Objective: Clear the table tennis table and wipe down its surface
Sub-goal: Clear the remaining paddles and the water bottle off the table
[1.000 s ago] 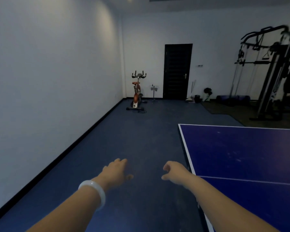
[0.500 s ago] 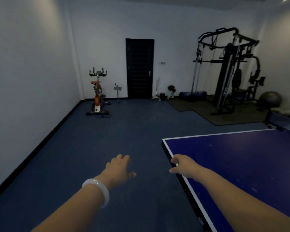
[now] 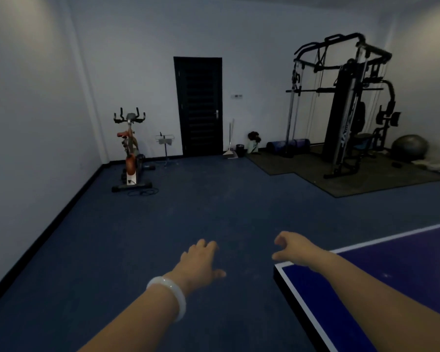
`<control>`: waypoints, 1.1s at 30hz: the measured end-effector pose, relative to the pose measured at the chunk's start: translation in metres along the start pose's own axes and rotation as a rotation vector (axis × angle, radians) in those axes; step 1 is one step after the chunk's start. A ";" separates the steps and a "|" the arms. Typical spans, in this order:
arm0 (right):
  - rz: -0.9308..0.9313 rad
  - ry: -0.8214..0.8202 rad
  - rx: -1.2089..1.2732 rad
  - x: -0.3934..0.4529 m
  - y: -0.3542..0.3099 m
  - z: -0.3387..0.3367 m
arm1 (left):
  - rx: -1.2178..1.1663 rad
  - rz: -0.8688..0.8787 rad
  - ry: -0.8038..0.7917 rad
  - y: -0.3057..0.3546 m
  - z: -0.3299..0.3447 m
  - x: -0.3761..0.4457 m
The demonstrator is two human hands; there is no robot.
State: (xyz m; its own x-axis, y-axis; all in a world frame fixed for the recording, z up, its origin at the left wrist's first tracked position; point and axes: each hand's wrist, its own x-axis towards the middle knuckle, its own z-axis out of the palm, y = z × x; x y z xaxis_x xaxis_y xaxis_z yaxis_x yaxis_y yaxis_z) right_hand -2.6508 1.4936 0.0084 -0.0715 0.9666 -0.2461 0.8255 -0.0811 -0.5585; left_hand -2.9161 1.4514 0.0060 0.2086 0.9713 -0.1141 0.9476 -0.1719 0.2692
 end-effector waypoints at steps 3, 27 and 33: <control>0.030 0.020 -0.007 0.076 -0.020 -0.001 | -0.018 0.040 -0.034 -0.033 -0.016 0.081; 0.619 0.336 0.148 0.418 0.126 -0.189 | 0.072 0.789 -0.343 0.120 -0.033 0.681; 0.731 0.480 0.194 0.466 0.211 -0.282 | 0.045 0.912 -0.374 0.241 -0.023 0.801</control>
State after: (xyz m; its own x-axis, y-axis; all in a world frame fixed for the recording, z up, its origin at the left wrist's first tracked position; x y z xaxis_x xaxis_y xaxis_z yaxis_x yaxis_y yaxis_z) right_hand -2.3522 1.9956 -0.0003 0.7132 0.6514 -0.2591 0.4609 -0.7142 -0.5268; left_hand -2.5263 2.1921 0.0009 0.9195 0.3507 -0.1778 0.3926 -0.8427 0.3684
